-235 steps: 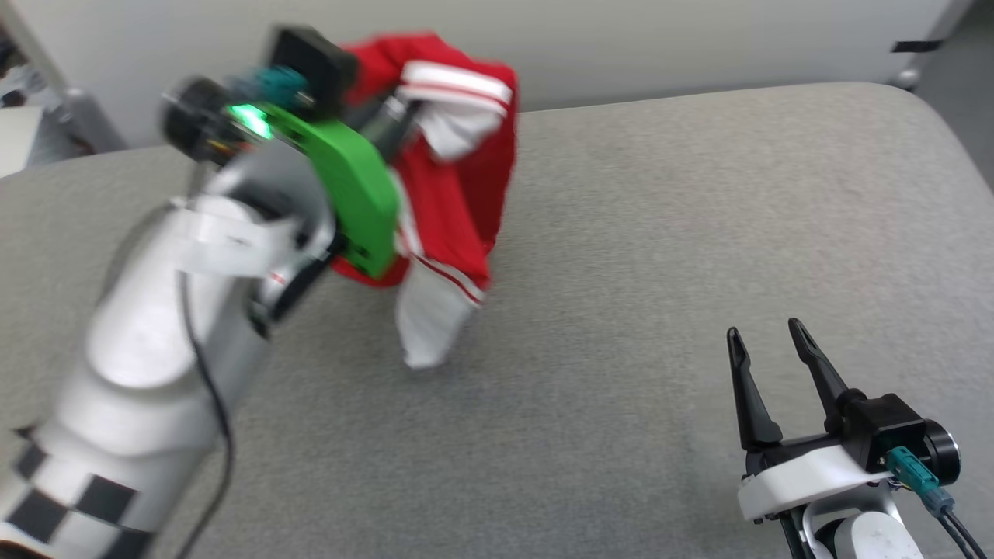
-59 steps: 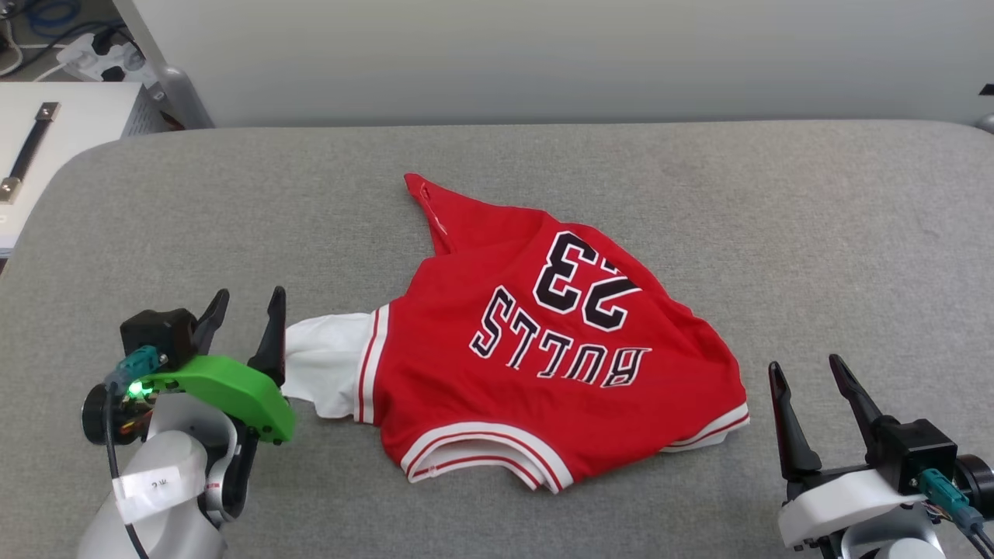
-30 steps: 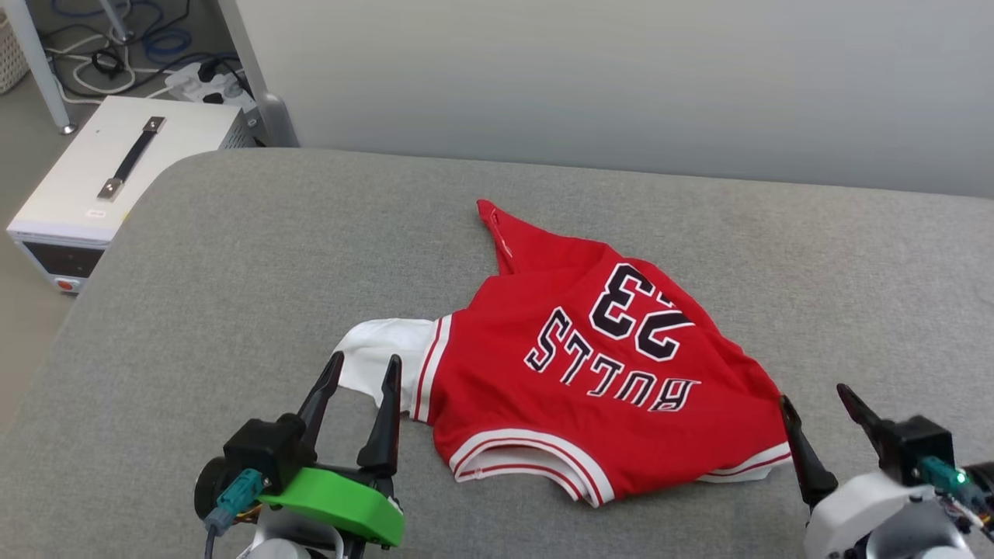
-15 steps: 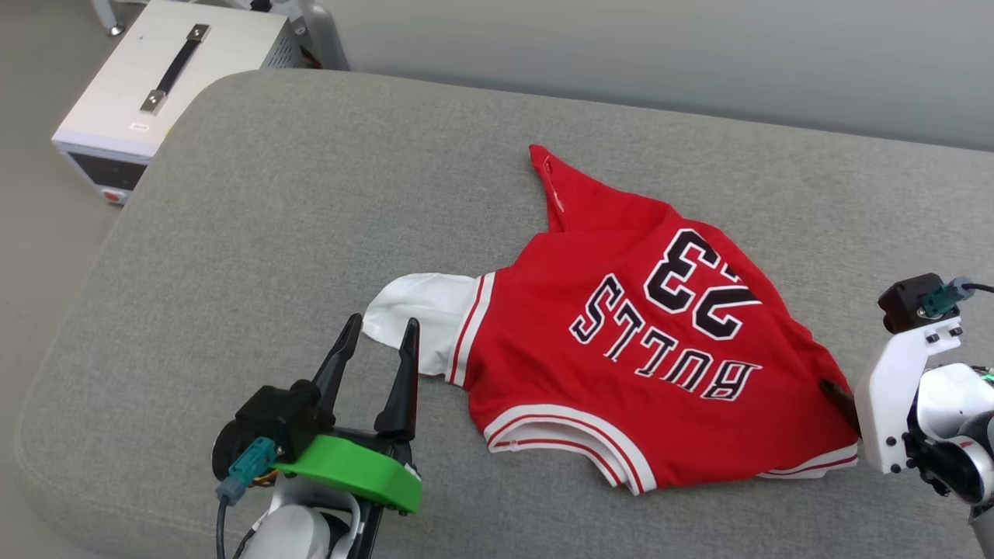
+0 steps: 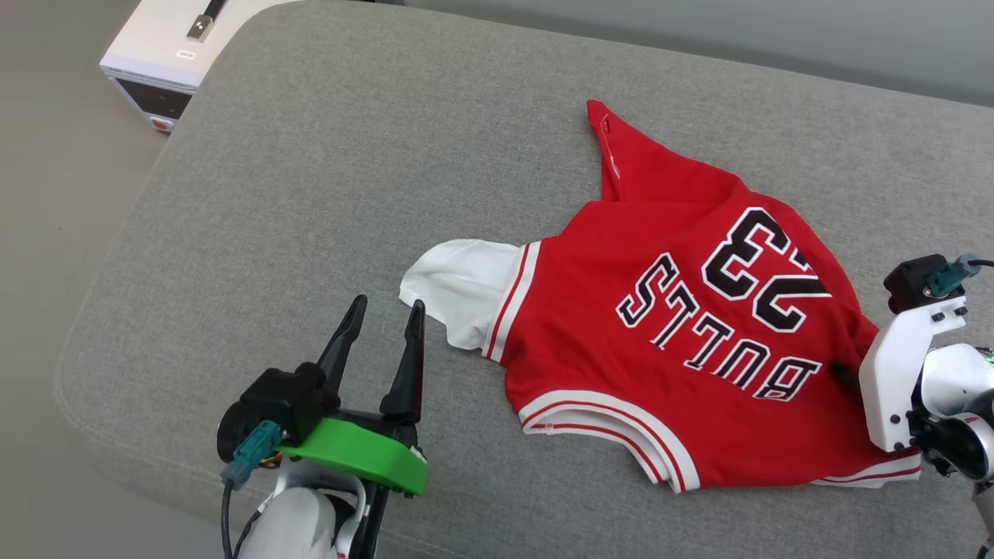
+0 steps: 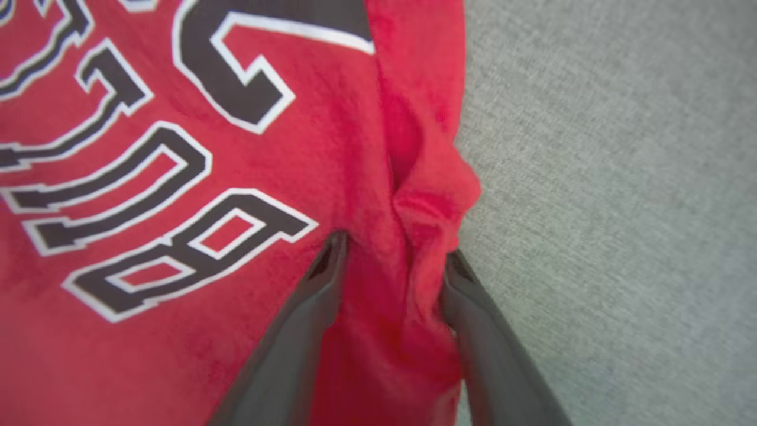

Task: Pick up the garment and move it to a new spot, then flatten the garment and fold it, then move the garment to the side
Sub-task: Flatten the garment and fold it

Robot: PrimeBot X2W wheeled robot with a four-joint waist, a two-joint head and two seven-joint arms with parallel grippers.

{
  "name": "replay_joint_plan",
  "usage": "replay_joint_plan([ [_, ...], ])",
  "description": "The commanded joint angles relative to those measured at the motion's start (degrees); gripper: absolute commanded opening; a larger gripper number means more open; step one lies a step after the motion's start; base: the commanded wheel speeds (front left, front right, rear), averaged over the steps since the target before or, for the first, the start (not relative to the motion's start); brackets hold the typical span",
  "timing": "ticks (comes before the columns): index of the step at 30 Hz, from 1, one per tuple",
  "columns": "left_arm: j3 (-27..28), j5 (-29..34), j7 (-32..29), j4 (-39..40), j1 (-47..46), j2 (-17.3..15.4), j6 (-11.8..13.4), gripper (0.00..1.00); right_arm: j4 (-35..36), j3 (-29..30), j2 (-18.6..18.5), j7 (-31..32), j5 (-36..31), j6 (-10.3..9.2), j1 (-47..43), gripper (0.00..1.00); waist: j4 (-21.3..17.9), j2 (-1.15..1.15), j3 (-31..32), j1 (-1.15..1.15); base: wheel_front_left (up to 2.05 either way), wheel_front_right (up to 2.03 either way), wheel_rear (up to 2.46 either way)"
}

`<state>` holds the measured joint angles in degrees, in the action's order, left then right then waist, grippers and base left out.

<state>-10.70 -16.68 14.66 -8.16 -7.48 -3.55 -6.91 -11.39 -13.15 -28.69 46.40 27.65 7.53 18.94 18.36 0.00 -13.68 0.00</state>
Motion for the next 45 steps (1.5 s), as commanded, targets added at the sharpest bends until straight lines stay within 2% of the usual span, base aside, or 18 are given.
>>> replay_joint_plan([
  [1, 0.1, 0.4, 0.3, -0.1, -1.2, 0.4, -0.3, 1.0, -0.5, -1.3, -0.1, -1.4, 0.7, -0.04, 0.3, 0.0, 0.6, 0.0, -0.6, 0.0, 0.0, 0.0, 0.0],
  [8, -0.5, 0.5, 0.3, -0.7, -1.7, 0.6, -0.5, 1.0, 1.0, -1.8, -4.9, -7.9, 1.3, -0.04, 4.9, 0.0, 2.0, 0.0, 0.2, 0.0, 0.0, 0.0, 0.0],
  [15, -1.1, -0.4, 0.3, -0.2, -1.8, 0.7, -0.5, 1.0, 0.6, -3.2, -10.0, -8.5, -0.5, -0.04, 13.0, 0.0, 5.0, 0.0, -1.1, 0.0, 0.0, 0.0, 0.0],
  [23, -3.0, -3.3, 0.3, 0.7, -2.9, 0.7, -0.2, 1.0, -5.7, -9.3, -13.3, -10.1, -5.1, -0.04, 24.9, 0.0, 9.7, 0.0, -5.3, 0.0, 0.0, 0.0, 0.0],
  [30, -4.9, -5.2, 0.3, 1.3, -3.9, 0.7, 0.9, 1.0, -16.0, -16.0, -12.4, -17.5, -9.3, -0.04, 32.6, 0.0, 12.3, 0.0, -7.4, 0.0, 0.0, 0.0, 0.0],
  [31, -5.1, -5.4, 0.3, 1.3, -4.0, 0.7, 1.1, 1.0, -18.0, -16.8, -11.9, -18.5, -9.6, -0.04, 33.1, 0.07, 12.4, 0.0, -7.5, 0.0, 0.0, 0.0, 0.0],
  [32, -5.2, -5.5, 0.3, 1.3, -4.0, 0.7, 1.2, 1.0, -19.4, -17.6, -11.5, -19.3, -9.8, -0.04, 33.3, 0.39, 12.4, 0.0, -7.6, 0.0, 0.0, 0.0, 0.0],
  [33, -5.3, -5.5, 0.3, 1.4, -4.0, 0.7, 1.3, 1.0, -20.8, -18.2, -11.1, -20.4, -9.9, -0.04, 33.6, 1.0, 12.4, 0.0, -7.6, 0.0, 0.0, 0.0, 0.0],
  [39, -4.8, -4.9, 0.3, 0.9, -4.5, 0.7, 1.5, 1.0, -28.2, -19.9, -7.8, -26.7, -8.8, -0.04, 34.6, 1.0, 10.8, 0.0, -6.3, 0.0, 0.0, 0.0, 0.0],
  [45, -3.4, -3.4, 0.3, 0.1, -4.1, 0.7, 1.0, 1.0, -31.3, -18.6, -4.9, -35.0, -5.3, -0.04, 34.5, 1.0, 7.1, 0.0, -2.4, 0.0, 0.0, 0.0, 0.0],
])
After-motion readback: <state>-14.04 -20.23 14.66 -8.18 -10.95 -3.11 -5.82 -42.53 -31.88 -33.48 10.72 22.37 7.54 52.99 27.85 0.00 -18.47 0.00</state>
